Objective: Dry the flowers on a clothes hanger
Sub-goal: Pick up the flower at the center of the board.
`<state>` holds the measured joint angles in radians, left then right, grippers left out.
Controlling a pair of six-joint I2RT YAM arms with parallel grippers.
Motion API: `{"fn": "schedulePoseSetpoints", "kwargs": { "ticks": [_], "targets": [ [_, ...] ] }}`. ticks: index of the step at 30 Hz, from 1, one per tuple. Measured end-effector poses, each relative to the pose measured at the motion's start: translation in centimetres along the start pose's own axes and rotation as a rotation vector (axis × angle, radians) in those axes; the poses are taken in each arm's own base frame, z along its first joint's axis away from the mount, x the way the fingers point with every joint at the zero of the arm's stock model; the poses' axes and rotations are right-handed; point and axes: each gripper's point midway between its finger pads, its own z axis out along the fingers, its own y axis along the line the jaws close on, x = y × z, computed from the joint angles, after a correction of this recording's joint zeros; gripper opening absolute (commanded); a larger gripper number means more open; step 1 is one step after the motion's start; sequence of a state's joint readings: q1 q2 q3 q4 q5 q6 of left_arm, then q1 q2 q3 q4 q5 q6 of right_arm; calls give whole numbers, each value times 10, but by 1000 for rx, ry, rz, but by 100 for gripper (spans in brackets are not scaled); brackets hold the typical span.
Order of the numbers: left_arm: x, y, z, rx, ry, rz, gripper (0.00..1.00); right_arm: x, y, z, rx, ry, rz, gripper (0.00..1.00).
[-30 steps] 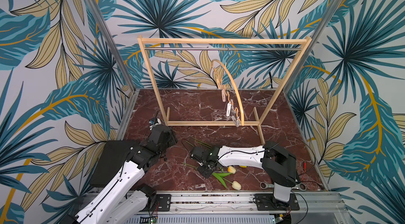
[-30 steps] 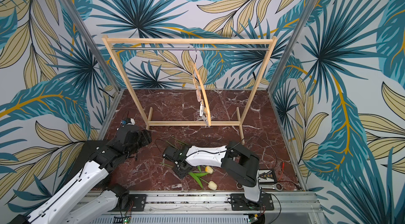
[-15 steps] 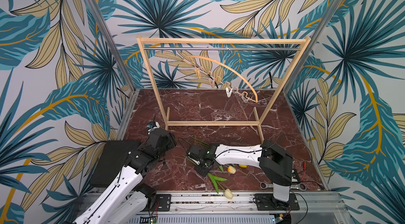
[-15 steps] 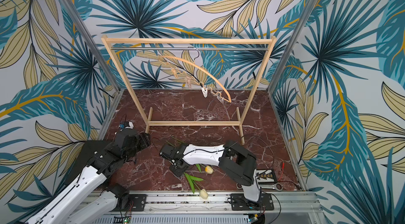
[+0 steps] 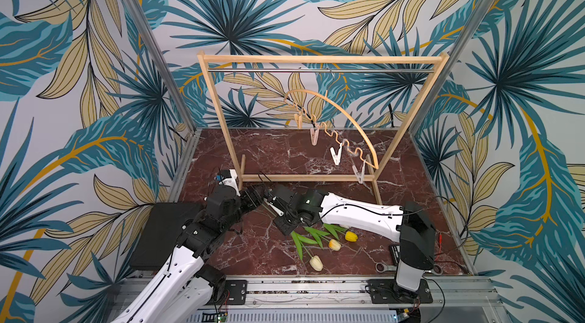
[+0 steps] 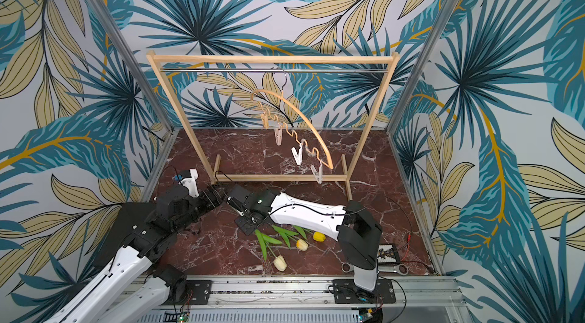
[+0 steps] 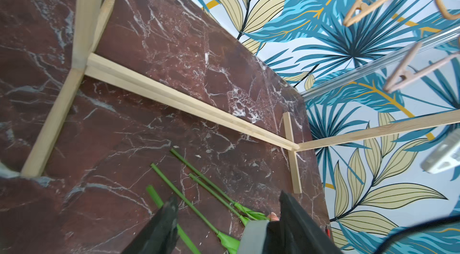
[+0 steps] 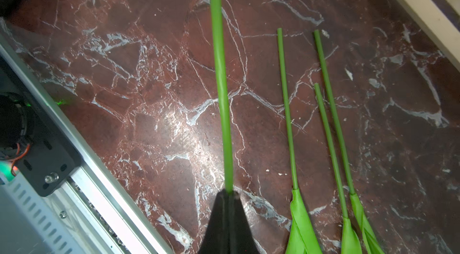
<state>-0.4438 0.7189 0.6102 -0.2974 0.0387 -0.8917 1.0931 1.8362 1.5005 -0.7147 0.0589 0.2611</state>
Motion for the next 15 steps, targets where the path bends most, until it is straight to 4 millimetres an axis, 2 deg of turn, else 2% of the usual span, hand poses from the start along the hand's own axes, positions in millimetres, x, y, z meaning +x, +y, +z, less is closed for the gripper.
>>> {"fn": "schedulePoseSetpoints", "kwargs": {
  "ticks": [3, 9, 12, 15],
  "targets": [
    [0, -3, 2, 22, -3, -10, 68, -1, 1, -2, -4, -1, 17, 0],
    [-3, -1, 0, 15, -22, -33, 84, -3, 2, -4, -22, -5, 55, 0],
    [-5, 13, -6, -35, -25, -75, 86, -11, 2, -5, -35, -39, 84, 0],
    [-2, 29, -7, -83, 2, -117, 86, -25, -3, -14, -49, -104, 127, 0]
  ]
}}
